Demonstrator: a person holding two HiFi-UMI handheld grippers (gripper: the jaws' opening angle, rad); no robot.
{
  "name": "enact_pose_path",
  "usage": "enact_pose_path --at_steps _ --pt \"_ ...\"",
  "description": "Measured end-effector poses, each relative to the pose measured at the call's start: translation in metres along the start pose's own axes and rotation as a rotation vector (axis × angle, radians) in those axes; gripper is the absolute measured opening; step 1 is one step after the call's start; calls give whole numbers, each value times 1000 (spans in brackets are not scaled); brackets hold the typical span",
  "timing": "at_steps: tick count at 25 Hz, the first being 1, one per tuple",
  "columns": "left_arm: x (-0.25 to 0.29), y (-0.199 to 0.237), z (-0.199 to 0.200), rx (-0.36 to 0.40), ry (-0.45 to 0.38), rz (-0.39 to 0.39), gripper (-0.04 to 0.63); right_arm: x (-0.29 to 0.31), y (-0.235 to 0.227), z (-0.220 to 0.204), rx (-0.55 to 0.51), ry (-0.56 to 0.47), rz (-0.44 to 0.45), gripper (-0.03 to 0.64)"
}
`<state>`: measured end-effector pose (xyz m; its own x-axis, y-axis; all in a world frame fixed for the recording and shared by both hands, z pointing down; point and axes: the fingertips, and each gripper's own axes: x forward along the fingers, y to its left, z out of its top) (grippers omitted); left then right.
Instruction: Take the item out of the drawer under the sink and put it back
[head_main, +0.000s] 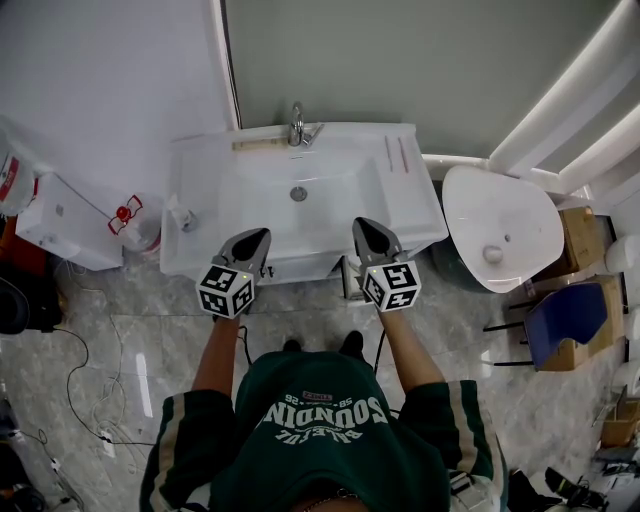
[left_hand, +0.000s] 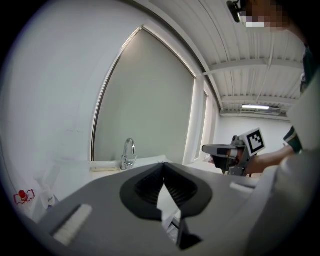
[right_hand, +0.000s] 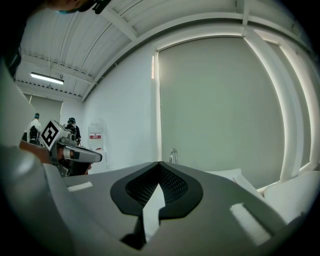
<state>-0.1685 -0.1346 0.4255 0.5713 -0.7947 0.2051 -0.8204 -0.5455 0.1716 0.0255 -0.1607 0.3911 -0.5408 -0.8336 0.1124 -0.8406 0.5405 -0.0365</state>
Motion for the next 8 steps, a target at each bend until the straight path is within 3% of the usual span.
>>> enact_pose_path --at_steps 8 --pt "4 -1 2 12 4 -11 51 1 2 0 -2 -8 3 2"
